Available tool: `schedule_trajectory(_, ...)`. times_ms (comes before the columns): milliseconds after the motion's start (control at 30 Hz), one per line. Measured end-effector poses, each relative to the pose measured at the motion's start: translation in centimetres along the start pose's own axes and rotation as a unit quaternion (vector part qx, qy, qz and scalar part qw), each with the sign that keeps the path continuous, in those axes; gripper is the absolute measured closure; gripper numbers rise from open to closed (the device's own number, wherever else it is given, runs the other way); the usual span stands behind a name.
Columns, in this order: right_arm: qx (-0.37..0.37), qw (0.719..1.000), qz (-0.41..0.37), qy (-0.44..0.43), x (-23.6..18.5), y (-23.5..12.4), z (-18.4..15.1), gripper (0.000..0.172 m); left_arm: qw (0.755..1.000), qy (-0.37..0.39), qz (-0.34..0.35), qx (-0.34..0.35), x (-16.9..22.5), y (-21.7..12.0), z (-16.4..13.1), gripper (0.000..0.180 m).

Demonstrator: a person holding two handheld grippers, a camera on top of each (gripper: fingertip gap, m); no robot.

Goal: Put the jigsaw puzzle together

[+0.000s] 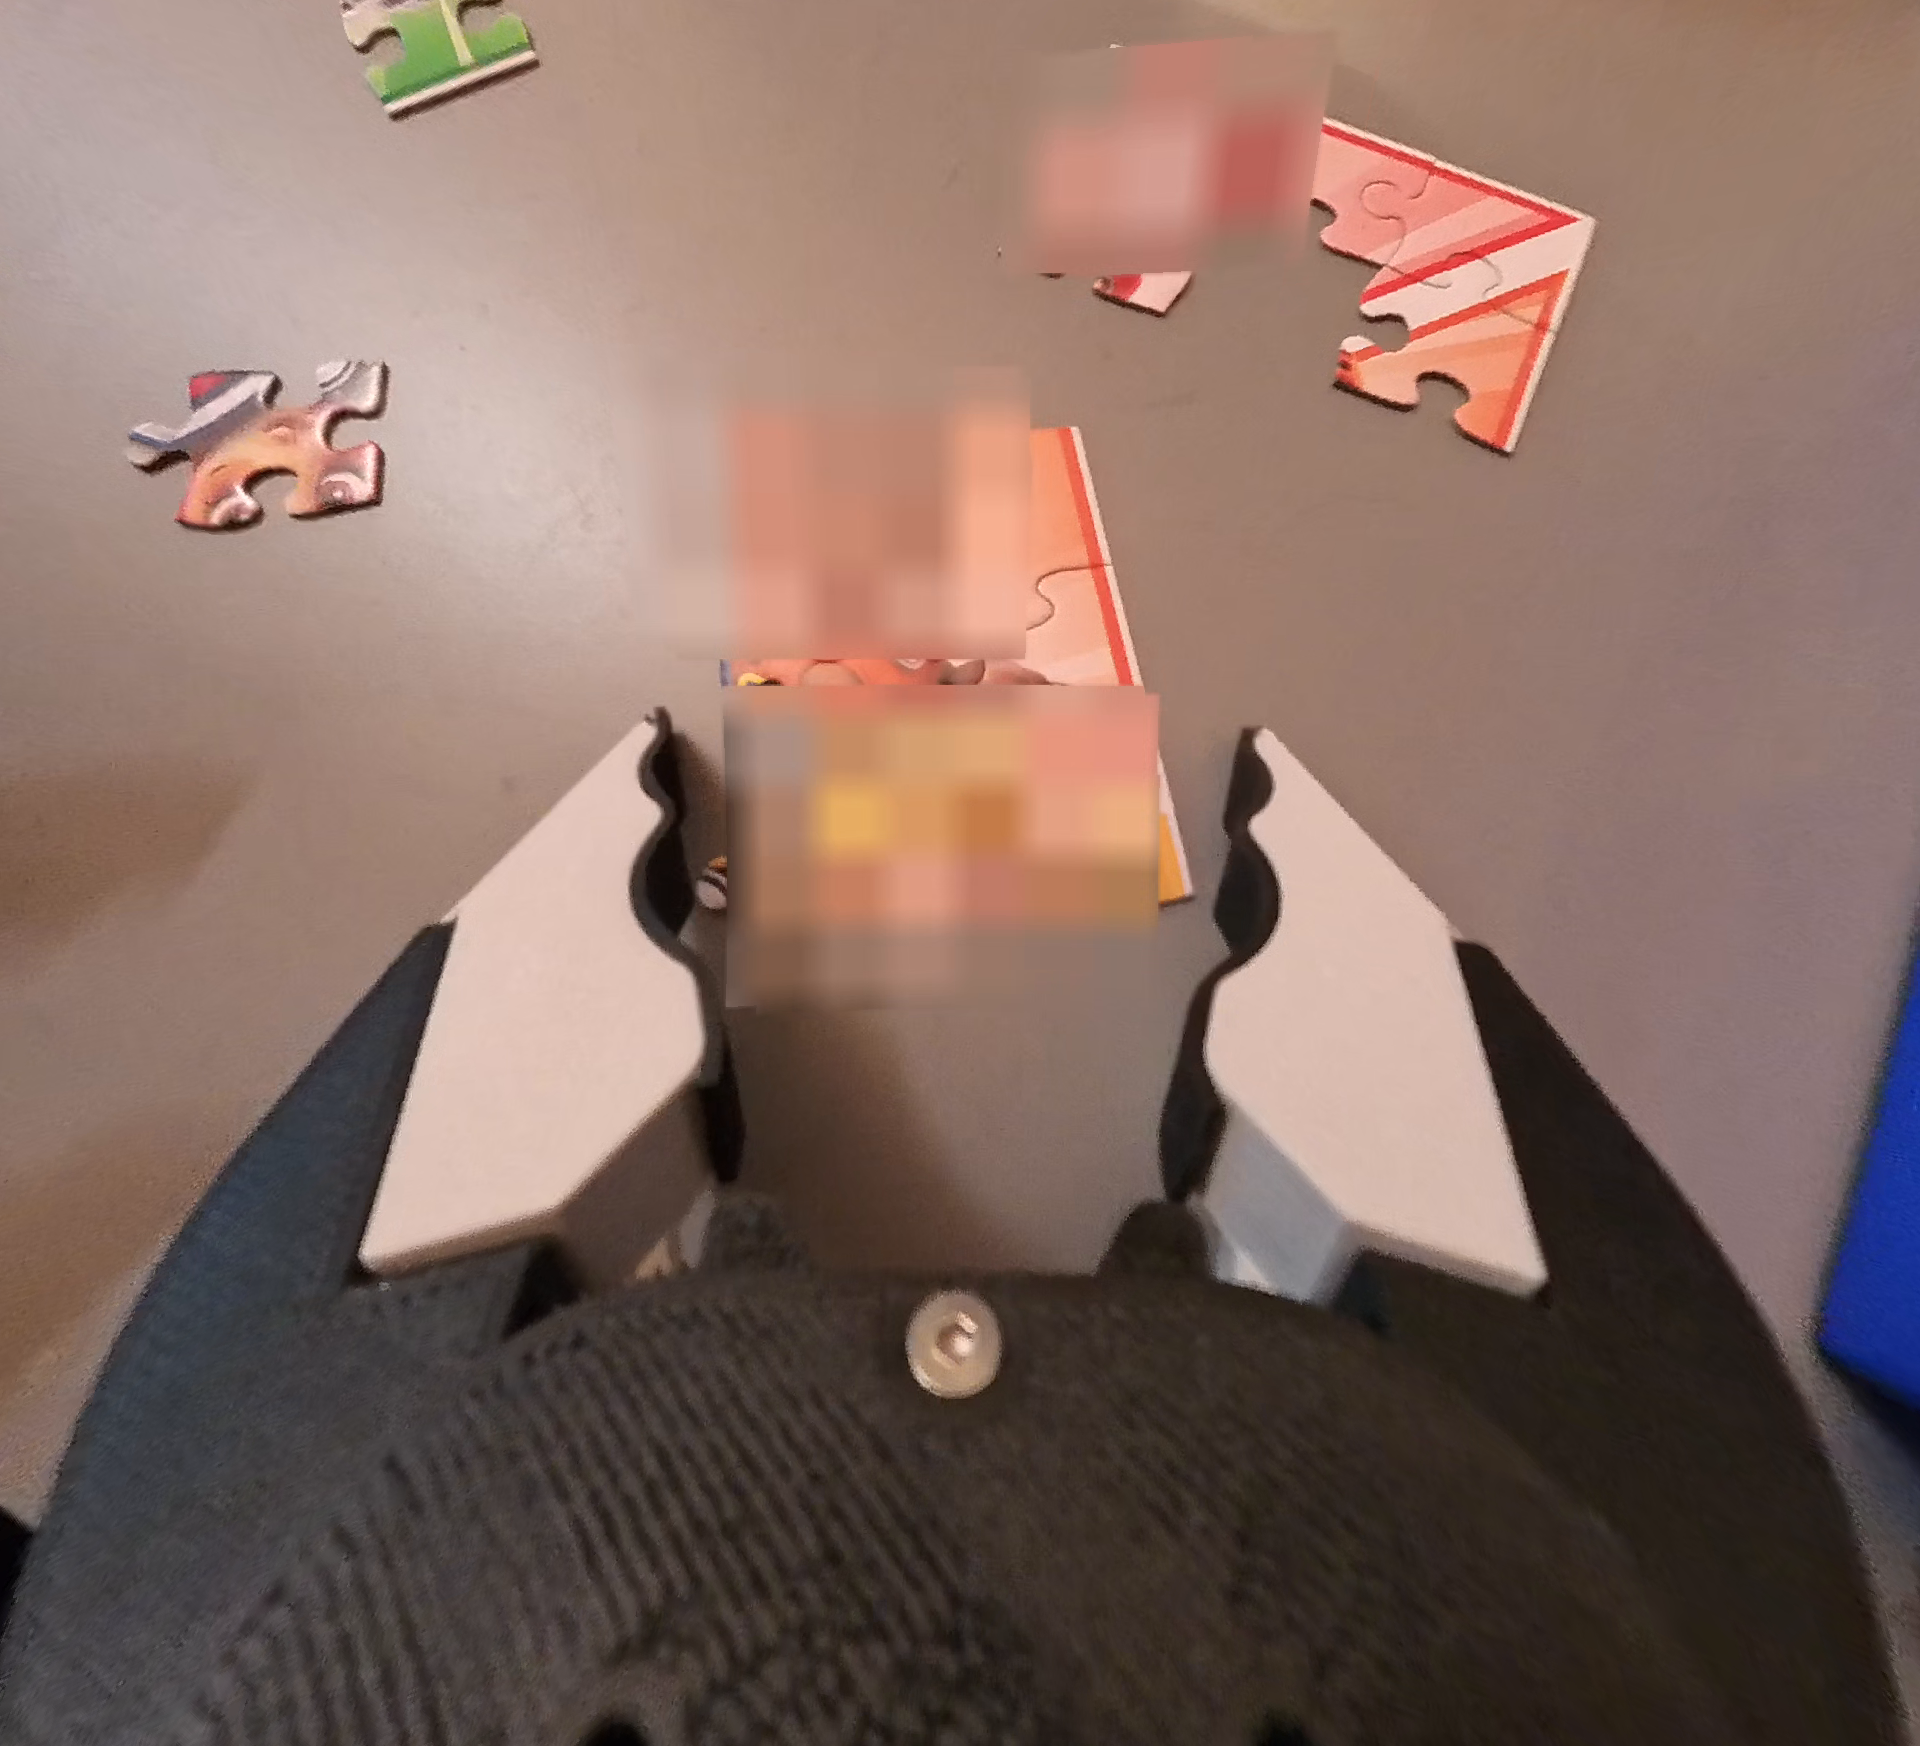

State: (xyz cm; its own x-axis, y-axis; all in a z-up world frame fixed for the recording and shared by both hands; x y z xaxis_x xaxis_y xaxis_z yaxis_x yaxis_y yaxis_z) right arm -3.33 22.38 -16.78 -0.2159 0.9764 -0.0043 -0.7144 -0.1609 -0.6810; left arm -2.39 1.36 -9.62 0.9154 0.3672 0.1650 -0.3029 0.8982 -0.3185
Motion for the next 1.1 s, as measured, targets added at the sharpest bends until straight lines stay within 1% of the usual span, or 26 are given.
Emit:
schedule_trajectory(100, 0.002, 1.000, -0.023, 0.021, 1.1, -0.6, -0.5, 0.072, 1.000, -0.009, -0.001, 0.002, -0.3, 0.0, -0.1, 0.134)
schedule_trajectory(200, 0.005, 0.999, -0.037, 0.034, 1.8, -1.2, -1.0, 0.081, 1.000, -0.017, -0.005, 0.001, -0.4, 0.2, -0.3, 0.134)
schedule_trajectory(400, 0.008, 0.999, -0.023, 0.021, 0.9, -1.8, -1.4, 0.093, 1.000, -0.018, -0.009, 0.000, -0.4, 0.5, -0.4, 0.134)
schedule_trajectory(667, 0.007, 1.000, 0.004, -0.001, -1.9, -1.9, -1.5, 0.092, 1.000, -0.018, -0.012, 0.000, -0.4, 0.5, -0.4, 0.134)
schedule_trajectory(733, 0.005, 1.000, 0.023, -0.010, -3.1, -1.9, -1.4, 0.091, 1.000, -0.018, -0.012, 0.000, -0.3, 0.5, -0.4, 0.134)
schedule_trajectory(833, -0.005, 0.997, 0.069, -0.021, -4.8, -2.2, -1.1, 0.094, 1.000, -0.016, -0.012, -0.001, -0.2, 0.5, -0.4, 0.134)
schedule_trajectory(933, 0.043, 0.998, 0.050, -0.014, -3.8, -2.5, 0.5, 0.092, 1.000, -0.015, -0.011, 0.001, -0.2, 0.4, -0.4, 0.135)
schedule_trajectory(1000, 0.071, 0.997, 0.033, 0.003, -2.8, -2.3, 1.7, 0.086, 1.000, -0.018, -0.012, 0.003, -0.2, 0.5, -0.4, 0.134)
schedule_trajectory(1067, 0.086, 0.995, 0.042, 0.022, -2.7, -1.7, 2.6, 0.074, 1.000, -0.021, -0.015, 0.003, -0.1, 0.5, -0.5, 0.134)
schedule_trajectory(1100, 0.085, 0.995, 0.044, 0.027, -2.8, -1.1, 2.8, 0.072, 1.000, -0.021, -0.016, 0.003, 0.0, 0.6, -0.5, 0.134)
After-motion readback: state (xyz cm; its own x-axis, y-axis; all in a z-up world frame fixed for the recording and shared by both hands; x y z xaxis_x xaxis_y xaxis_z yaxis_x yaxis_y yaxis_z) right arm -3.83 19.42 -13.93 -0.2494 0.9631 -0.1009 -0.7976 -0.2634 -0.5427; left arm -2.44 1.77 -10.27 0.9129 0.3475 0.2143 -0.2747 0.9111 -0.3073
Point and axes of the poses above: each gripper's, where its closed fingertips meet, y out along the fingers, z out of its top, x = y × z across the jaws, the point moved 4 cm from there along -y, back along the fingers, and after that the axes turned 1 degree about z, right-handed, at the moved point
